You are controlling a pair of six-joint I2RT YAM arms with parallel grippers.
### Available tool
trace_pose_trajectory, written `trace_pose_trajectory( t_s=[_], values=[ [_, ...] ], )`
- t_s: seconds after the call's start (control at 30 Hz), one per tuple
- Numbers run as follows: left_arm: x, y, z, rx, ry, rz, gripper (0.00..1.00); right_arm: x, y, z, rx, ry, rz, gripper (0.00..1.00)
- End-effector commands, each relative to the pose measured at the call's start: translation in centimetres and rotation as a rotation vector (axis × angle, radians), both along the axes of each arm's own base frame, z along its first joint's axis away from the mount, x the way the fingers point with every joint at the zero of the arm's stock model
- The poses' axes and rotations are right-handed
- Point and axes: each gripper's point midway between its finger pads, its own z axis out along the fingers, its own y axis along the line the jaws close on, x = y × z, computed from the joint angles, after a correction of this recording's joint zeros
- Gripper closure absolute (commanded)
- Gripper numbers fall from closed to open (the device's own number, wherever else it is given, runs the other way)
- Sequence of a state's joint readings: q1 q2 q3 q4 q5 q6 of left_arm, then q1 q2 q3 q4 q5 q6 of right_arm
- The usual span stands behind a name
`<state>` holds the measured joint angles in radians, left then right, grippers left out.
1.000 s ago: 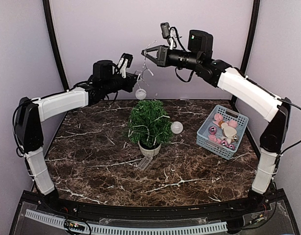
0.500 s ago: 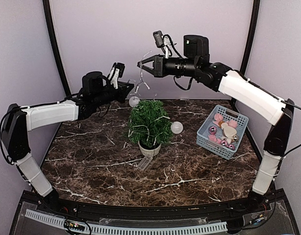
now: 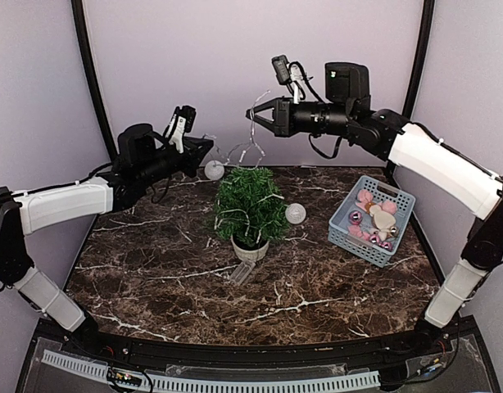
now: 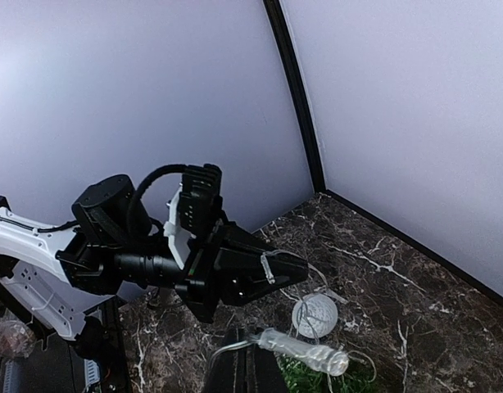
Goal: Decorate the small christmas tree
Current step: Wrap the side of the string light in the gap of the branches.
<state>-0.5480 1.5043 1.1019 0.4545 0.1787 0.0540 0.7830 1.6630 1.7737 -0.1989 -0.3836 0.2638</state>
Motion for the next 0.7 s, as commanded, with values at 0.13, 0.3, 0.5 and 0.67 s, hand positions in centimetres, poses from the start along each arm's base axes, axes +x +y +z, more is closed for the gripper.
trace_pose_trajectory(
  t_s=[0.13,0.3,0.5,0.67],
  values=[
    [-3.1,-0.3,0.7,0.036,-0.016,-0.107,0.92,-0.5,-2.0,0.1,0.001,-0.018,-0.075,1.0],
    [-4.2,-0.9,-0.2,0.048,0.014,-0.158,0.92,-1.5,-2.8,0.2,0.011,-0.004,-0.071,1.0],
    [-5.6,-1.7,-1.8,0.076,0.056,-0.208,0.9,-4.3,-3.6,0.0,-0.009,0.006,0.021,1.0],
    [-6.8,-1.6,-2.3,0.07,0.076,-0.226,0.73,-6.6,-4.3,-1.1,-0.057,0.018,0.101,1.0]
  ],
)
